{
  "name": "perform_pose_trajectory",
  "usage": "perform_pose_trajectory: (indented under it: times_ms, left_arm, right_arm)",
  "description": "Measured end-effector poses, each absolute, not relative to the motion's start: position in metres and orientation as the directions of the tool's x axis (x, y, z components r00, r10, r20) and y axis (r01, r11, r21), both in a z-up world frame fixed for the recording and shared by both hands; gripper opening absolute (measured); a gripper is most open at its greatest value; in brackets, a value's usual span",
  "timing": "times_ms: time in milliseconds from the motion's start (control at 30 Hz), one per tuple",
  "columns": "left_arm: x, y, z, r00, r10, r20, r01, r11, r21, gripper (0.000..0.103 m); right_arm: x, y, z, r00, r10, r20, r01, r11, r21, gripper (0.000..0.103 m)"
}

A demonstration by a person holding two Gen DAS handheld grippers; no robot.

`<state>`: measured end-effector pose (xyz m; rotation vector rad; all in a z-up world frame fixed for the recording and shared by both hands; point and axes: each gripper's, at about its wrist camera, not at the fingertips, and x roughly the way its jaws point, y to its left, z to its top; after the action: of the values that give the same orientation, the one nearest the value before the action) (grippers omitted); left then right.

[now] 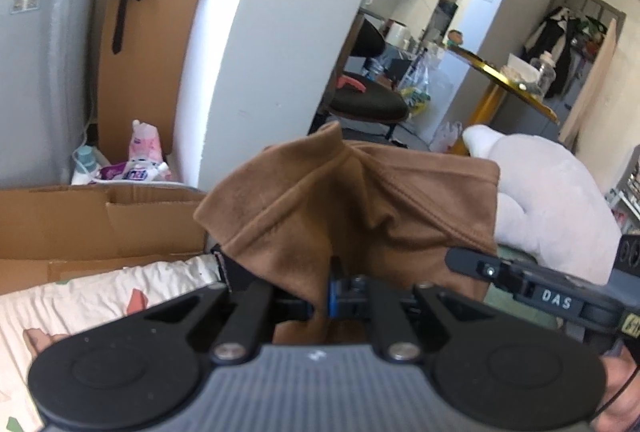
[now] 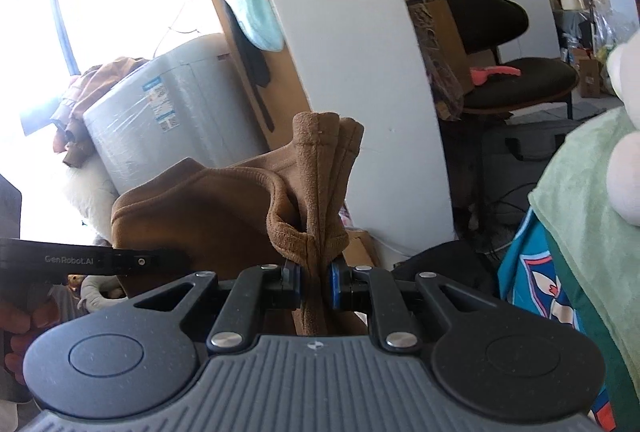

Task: Fold clothes
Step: 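Lift the pinched brown shirt upward with both grippers, then carry the held brown shirt with both grippers toward the blue blanket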

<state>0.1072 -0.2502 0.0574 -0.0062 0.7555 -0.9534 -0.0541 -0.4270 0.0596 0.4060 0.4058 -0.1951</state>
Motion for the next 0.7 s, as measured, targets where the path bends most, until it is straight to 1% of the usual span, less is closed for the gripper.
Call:
perform_pose_trajectory:
  times_ms: [233,333,533,700]
  left_arm:
    - [0.105,-0.278,0.03,0.317,-0.771,-0.553,0.785,0.54,-0.304,0.008]
    - [0.106,-0.288,0.013,0.292,-0.786,-0.545,0.79,0.519,-0.326,0.008]
    - [0.109,-0.31,-0.017,0.242,-0.821,-0.517,0.846,0.439,-0.301,0.008]
    - [0.115,-0.321,-0.036,0.215,-0.837,-0.503,0.848,0.415,-0.329,0.008]
  right_arm:
    - [-0.054,-0.447,0.034,0.894,-0.17,-0.415,0.316,0.895,0.314,0.013]
    - [-0.053,-0.453,0.019,0.884,-0.205,-0.42,0.347,0.89,0.297,0.013]
    - [-0.053,-0.466,-0.009,0.862,-0.276,-0.425,0.407,0.876,0.257,0.013]
    - [-0.051,-0.473,-0.022,0.85,-0.312,-0.424,0.433,0.872,0.227,0.013]
